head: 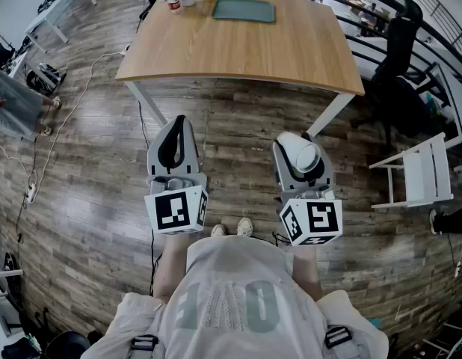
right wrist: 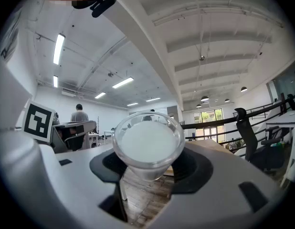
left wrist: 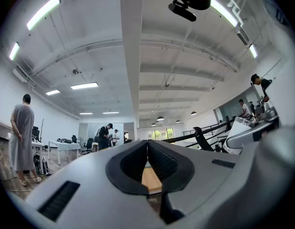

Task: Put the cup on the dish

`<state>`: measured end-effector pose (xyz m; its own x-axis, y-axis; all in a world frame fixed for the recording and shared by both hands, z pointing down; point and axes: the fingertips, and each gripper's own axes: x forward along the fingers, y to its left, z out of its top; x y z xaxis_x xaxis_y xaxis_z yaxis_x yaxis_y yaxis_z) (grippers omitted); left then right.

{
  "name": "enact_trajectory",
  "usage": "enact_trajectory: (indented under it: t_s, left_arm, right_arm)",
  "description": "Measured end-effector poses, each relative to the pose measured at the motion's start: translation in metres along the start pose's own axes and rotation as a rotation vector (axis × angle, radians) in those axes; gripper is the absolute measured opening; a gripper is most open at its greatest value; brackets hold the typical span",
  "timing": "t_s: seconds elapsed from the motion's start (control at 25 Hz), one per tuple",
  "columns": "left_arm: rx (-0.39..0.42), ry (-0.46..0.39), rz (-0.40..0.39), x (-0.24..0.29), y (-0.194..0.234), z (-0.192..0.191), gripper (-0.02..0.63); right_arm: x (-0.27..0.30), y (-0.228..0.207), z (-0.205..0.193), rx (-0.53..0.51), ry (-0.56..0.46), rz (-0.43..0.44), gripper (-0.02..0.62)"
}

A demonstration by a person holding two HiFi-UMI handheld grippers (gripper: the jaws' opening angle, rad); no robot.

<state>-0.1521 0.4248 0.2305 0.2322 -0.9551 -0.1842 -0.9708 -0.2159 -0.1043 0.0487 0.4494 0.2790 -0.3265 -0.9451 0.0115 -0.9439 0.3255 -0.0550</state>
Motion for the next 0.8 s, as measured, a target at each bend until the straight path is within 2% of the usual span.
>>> enact_trajectory:
  t_s: [0.48, 0.8]
  left_arm:
    - [0.004, -0.021, -0.031, 0.021, -0.023, 0.008, 0.009]
    - [0.005, -0.031, -0.014, 0.035, -0.033, 0.004, 0.009]
  right_arm:
    - [0.001, -0.028, 0.009, -0.032, -0.026, -0.016, 0.261]
    - [0.005, -0.05, 0.006, -0.039, -0.034, -0.015, 0.261]
